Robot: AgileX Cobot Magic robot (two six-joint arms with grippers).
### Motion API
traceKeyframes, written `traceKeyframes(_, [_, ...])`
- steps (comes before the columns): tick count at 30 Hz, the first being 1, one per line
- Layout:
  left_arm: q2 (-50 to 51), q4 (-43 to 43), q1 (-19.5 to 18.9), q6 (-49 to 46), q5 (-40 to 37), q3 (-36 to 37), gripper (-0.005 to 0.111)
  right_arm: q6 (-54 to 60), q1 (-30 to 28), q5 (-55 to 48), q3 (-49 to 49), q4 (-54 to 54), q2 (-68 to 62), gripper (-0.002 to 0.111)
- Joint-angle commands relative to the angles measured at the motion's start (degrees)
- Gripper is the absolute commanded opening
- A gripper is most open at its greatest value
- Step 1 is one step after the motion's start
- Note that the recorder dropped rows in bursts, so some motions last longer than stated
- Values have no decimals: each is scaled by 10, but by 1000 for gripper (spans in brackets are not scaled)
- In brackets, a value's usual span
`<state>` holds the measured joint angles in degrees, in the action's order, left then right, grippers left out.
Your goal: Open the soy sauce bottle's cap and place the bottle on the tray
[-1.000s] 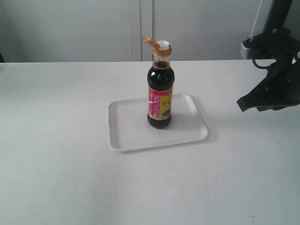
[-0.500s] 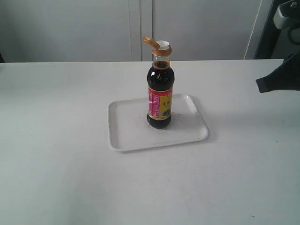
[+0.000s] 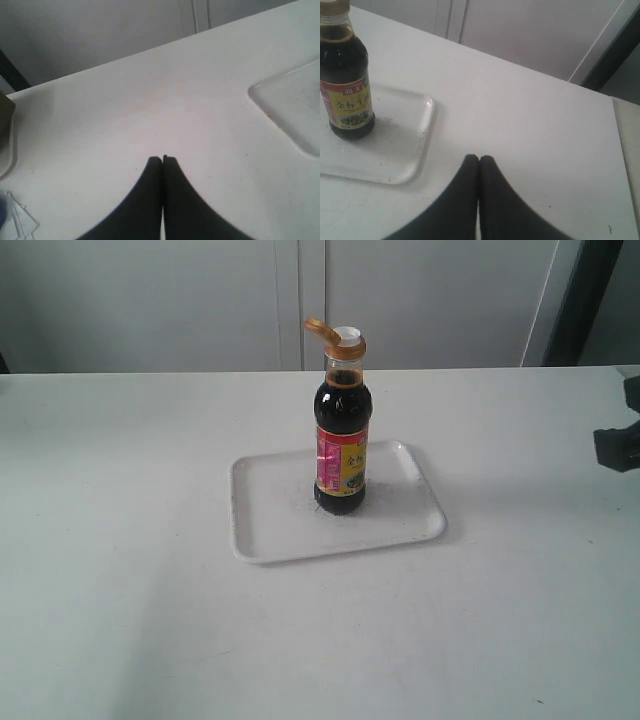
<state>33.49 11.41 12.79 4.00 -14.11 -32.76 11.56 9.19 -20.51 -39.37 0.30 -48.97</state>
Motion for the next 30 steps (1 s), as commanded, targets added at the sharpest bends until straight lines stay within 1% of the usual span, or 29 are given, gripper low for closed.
traceKeyframes(1, [-48,-15,-1,5,3,22,0,-4,-2,27,29,3,53,0])
traceKeyframes(9, [-136,-36,-1,5,11,61,0,-14,-2,31,74,5,137,0])
traceKeyframes(16, [-203,-37,-1,3,-6,64,0,-15,-2,38,107,27,188,0])
traceKeyframes(18, [-208,-37,-1,3,-20,64,0,-15,-2,35,108,27,188,0])
traceKeyframes(28, [-208,-30,-1,0,-20,64,0,-15,-2,35,108,27,188,0])
traceKeyframes(30, [-208,-41,-1,0,-18,64,0,-15,-2,35,108,27,188,0])
